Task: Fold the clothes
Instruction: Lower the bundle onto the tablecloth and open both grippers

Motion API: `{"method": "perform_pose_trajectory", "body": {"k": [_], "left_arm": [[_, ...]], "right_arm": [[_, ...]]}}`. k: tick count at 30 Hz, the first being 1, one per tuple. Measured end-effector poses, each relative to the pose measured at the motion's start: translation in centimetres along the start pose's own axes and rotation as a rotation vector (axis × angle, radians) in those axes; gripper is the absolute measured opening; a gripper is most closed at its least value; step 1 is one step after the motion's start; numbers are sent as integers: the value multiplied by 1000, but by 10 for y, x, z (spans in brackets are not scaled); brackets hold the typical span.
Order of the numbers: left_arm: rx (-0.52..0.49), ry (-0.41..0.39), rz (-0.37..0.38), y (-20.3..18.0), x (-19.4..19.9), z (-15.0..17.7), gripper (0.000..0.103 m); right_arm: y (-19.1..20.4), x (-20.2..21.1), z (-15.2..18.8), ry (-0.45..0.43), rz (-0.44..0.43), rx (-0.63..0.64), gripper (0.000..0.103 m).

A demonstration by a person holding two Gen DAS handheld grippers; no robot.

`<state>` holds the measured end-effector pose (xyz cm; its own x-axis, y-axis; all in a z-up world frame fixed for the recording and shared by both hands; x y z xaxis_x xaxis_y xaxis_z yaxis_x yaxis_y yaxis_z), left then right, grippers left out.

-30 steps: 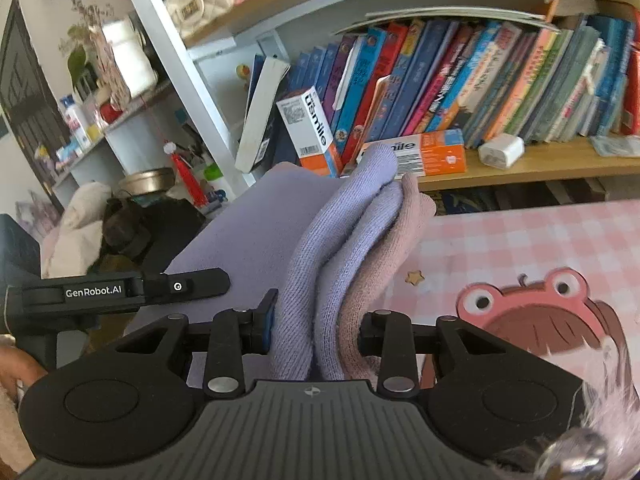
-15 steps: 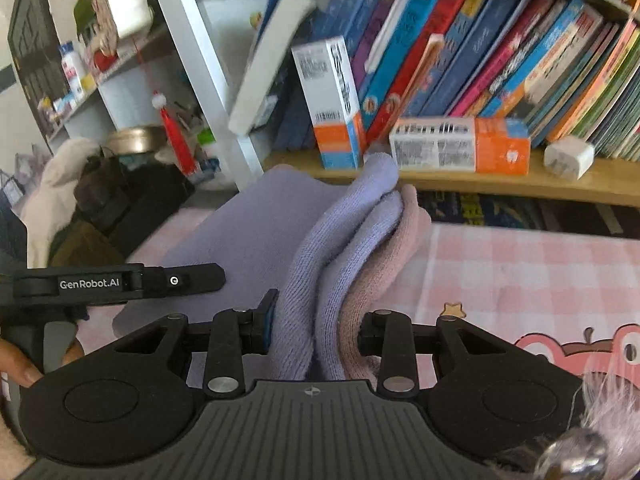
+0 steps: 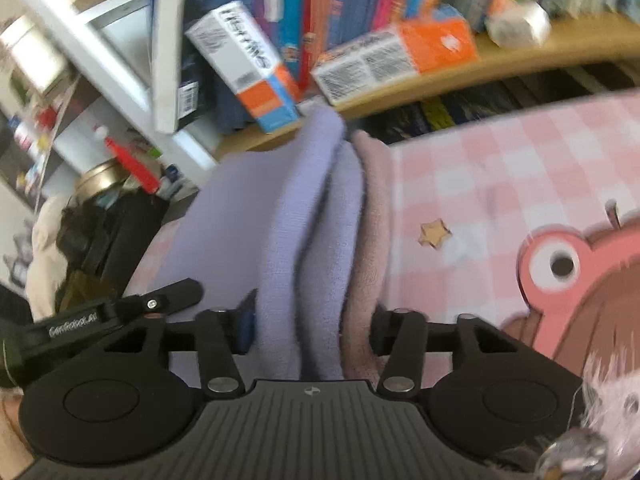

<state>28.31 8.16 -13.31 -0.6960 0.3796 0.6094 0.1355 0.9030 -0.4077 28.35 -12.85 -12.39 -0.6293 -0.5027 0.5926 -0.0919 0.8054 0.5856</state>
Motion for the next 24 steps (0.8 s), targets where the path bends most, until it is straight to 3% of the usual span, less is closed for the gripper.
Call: {"method": "perform_pose_trajectory", "body": {"k": [3,7,14,24], "left_arm": [[-42,-21,-51,-2,8,-3,69],[-112,-70,-99,-9,30,-8,75],[-284,-145,-176,-47,66,-7,92],[-304,-99,-212,-66,88,25,98]], "right_arm": [[0,6,0,-16,48,3,70],[8,27,-3,-75,161,75,83],[29,72,7,-197,305,251,96],[44,108,40,-247,376,299,103]]}}
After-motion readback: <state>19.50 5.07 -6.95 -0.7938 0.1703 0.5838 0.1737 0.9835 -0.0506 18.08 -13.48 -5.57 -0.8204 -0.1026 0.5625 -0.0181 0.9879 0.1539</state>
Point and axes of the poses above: each gripper's, at about its wrist camera, not at the fingertips, and x roughly against the way its jaws point, y to its left, z to its underside, the point moved 7 cm from there along -x, roughly the way its jaws point, and after that the axes turned 3 degrees about -x, right-handed, at the moved point
